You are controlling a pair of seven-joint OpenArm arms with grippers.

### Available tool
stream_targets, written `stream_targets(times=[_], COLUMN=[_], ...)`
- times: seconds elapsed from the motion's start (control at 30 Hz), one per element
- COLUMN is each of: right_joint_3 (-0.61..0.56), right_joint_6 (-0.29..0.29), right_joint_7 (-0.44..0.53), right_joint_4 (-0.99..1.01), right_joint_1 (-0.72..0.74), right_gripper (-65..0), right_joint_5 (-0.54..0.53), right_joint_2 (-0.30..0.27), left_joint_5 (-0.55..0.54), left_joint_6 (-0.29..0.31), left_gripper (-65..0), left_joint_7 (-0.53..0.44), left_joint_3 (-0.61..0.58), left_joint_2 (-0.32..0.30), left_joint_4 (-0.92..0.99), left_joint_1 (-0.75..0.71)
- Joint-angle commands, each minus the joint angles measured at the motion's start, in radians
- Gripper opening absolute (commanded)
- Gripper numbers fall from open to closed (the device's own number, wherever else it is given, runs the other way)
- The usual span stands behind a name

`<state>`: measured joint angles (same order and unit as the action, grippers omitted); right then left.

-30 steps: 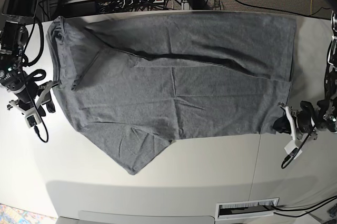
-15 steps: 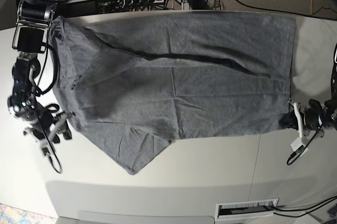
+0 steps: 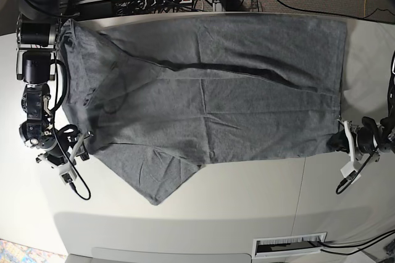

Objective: Fold the T-shirt properly

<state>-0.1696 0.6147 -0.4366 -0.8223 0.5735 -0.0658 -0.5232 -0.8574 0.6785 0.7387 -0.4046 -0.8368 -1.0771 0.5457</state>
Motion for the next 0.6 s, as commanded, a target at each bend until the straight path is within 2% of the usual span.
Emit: stream_targets(times=[0.0,0.13,0.3,0.4,0.47,0.57], right_joint_3=[0.006,0.006,0.006,0.006,0.006,0.006], right_joint_6=[-0.004,-0.005,-0.005,-0.005,-0.005,-0.004], right_joint_7=[0.048,0.133,0.158,0.156,0.156,0.145], right_joint_4=[0.000,0.046,0.085,0.124,0.149,0.164], right_joint_1=[0.034,0.034,0.034,0.033,0.033,0.033], right_gripper=[-38.6,-38.6,-38.6,-39.3,-42.7,-51.6], right_joint_5=[0.009,0.073,0.086,0.088,0.098,0.119], right_joint_2=[-0.017,-0.016,-0.011,0.014,0.035,0.062], left_joint_5=[-0.010,-0.010,-0.010,-0.010,-0.010,-0.010], left_joint_6=[0.001,0.001,0.002,0.003,0.003,0.003], left_gripper=[-65.0,-65.0,-65.0,-65.0,-65.0,-65.0], left_joint_7=[-0.021,-0.021,-0.022,-0.021,-0.021,-0.021], left_joint_3=[0.011,0.011,0.011,0.011,0.011,0.011], left_joint_2=[-0.022,-0.022,-0.022,-0.022,-0.022,-0.022], left_joint_4=[-0.010,-0.010,-0.010,-0.010,-0.010,-0.010], left_joint_1=[0.031,0.031,0.030,0.030,0.030,0.030])
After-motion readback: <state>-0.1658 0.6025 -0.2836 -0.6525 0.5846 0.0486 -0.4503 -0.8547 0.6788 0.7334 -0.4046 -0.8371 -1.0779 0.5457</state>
